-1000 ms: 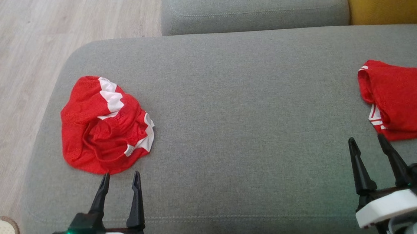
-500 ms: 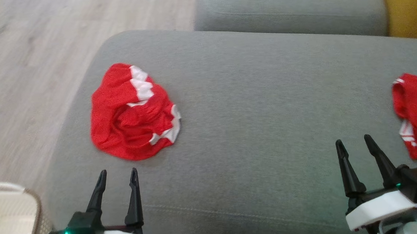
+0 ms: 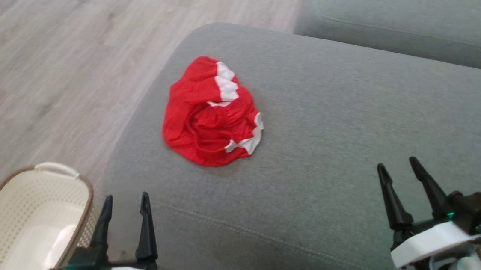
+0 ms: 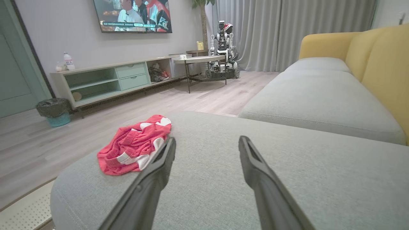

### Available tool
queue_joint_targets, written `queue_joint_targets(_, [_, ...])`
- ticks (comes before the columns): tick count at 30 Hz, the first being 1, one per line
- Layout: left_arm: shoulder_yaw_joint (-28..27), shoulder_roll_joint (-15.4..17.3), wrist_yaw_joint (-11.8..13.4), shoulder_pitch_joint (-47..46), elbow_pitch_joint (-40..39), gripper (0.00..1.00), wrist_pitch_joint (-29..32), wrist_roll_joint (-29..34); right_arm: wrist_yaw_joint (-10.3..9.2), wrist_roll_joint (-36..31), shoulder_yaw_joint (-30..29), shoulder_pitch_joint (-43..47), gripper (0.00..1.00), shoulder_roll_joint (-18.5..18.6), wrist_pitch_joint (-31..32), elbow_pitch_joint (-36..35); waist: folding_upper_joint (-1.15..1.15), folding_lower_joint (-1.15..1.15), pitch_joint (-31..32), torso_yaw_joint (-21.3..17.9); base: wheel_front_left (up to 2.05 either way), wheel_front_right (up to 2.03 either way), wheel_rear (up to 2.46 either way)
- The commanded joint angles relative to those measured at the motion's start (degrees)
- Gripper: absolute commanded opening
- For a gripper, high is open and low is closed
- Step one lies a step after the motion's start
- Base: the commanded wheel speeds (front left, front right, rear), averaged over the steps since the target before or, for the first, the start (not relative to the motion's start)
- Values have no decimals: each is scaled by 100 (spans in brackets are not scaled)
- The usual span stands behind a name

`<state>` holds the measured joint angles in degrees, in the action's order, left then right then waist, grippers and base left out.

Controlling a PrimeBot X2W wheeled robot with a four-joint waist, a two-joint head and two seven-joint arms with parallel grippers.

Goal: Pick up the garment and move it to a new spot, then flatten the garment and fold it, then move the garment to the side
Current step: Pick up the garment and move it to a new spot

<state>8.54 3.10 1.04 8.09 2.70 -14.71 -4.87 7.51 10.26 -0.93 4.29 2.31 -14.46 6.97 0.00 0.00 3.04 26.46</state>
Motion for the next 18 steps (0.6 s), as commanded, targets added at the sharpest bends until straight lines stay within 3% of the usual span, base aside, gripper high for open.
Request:
queue_joint_targets(1, [-215,-23,48,-175,-270,100,-29,10,-2,22,199,-190,100,57,-53,-168,0,0,-62,128,0,0,0])
queue_joint_targets(11, [-274,-23,150,-166,-424,100,-29,-89,-2,-80,368,-361,100,57,-53,-68,0,0,-201,232,0,0,0])
queue_joint_targets(15, [-373,-22,-10,-538,-478,100,-29,-40,-2,-177,344,-333,100,57,-53,-79,0,0,-329,254,0,0,0])
queue_joint_targets(18, [-435,37,-274,-1095,-446,100,-29,-7,-2,-317,283,-343,100,57,-53,-111,0,0,-512,260,0,0,0])
